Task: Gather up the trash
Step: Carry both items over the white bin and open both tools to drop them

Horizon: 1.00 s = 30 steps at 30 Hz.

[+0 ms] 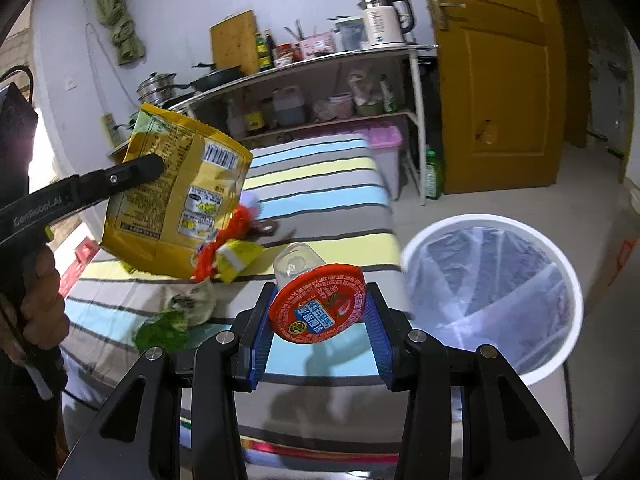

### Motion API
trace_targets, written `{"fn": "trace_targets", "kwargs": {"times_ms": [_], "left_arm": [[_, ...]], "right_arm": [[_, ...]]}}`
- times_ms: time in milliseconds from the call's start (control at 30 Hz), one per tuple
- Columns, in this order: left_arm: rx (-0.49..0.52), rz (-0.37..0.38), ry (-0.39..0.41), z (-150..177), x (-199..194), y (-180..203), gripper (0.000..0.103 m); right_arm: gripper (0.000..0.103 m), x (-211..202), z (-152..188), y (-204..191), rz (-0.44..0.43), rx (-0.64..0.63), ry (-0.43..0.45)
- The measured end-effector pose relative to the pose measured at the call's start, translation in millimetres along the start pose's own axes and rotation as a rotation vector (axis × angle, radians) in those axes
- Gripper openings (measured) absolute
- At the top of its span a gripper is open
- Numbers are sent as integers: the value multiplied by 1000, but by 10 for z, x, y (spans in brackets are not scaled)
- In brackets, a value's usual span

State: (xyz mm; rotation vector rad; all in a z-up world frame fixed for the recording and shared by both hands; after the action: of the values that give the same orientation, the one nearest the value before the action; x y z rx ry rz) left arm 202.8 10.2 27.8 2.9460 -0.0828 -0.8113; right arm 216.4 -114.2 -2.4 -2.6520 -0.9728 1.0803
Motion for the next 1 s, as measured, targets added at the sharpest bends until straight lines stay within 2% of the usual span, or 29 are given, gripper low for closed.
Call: {"fn": "trace_targets", "kwargs": {"times_ms": [267, 500, 767, 1000], "left_arm": [[32, 101, -39, -14, 302, 600, 6], [55, 174, -93, 23, 652, 1054, 6], [75, 222, -159, 123, 1007, 1426, 7], [90, 226, -233, 305, 1320, 1542, 7]], "right_arm": [[44, -232, -12, 523, 87, 67, 36], [44, -321, 71, 977, 143, 125, 35], [44, -251, 203, 1384, 165, 193, 1], [45, -109, 312, 1627, 182, 229, -41]]}}
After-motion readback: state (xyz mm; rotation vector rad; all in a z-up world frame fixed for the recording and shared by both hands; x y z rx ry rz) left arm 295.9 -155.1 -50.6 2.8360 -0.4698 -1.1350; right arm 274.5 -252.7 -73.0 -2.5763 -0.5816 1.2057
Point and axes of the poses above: each gripper's, at about its wrist camera, not at the fingertips, and x roughly the way its jaws point, y to its right, z to its underside, the point moved 9 cm from there along x, roughly the way its jaws point, and after that the axes turned 10 degrees about -z, right-handed, at the moved point
